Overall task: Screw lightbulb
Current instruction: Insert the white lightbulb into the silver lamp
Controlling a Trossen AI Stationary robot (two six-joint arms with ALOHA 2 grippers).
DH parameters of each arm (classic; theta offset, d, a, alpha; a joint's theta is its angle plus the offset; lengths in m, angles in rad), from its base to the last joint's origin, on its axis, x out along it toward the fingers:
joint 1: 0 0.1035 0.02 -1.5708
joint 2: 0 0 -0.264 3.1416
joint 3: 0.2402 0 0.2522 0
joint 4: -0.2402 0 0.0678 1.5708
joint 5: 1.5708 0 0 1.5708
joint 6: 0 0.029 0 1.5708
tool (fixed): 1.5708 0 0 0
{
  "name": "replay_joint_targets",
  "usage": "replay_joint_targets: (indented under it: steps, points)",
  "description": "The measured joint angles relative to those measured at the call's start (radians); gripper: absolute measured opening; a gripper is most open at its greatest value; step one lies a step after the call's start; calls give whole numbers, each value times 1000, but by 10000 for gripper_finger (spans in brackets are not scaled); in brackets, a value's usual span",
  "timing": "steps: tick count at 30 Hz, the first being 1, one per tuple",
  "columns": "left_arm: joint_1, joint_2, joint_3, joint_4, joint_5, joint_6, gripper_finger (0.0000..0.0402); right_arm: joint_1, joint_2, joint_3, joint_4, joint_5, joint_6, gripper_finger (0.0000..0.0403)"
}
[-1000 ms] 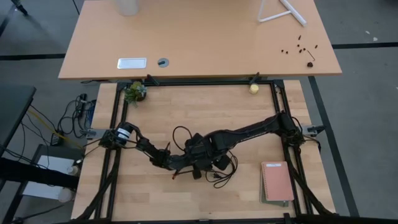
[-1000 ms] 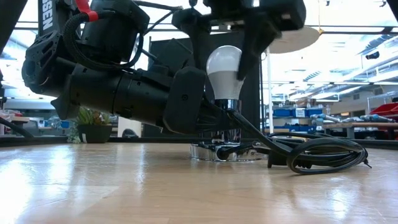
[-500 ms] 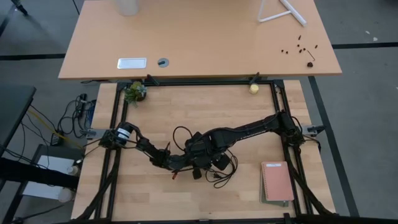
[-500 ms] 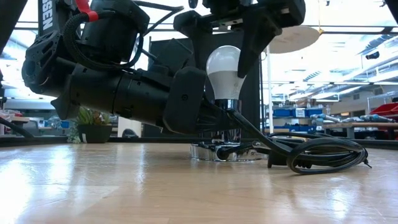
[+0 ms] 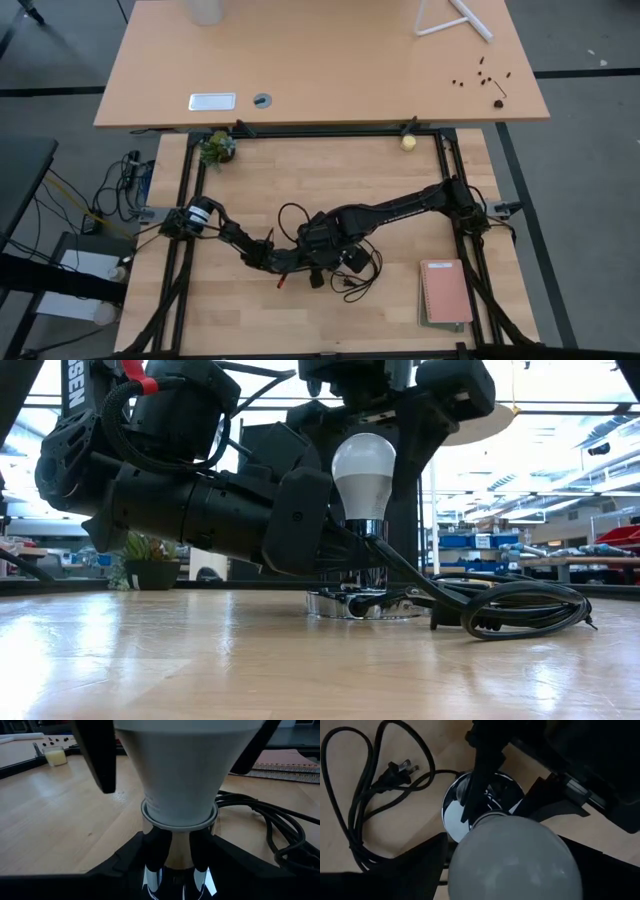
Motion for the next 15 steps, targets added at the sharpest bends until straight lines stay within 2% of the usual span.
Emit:
replay_joint_targets:
  steps: [4,12,15]
  points:
    - [0,0,0,0,0,0,185,0,0,0,2,0,0,335]
    - [0,0,0,0,0,1,185,-2,0,0,7,1,6,262]
    - [0,0,0,0,3,1,185,-2,0,0,5,2,35,261]
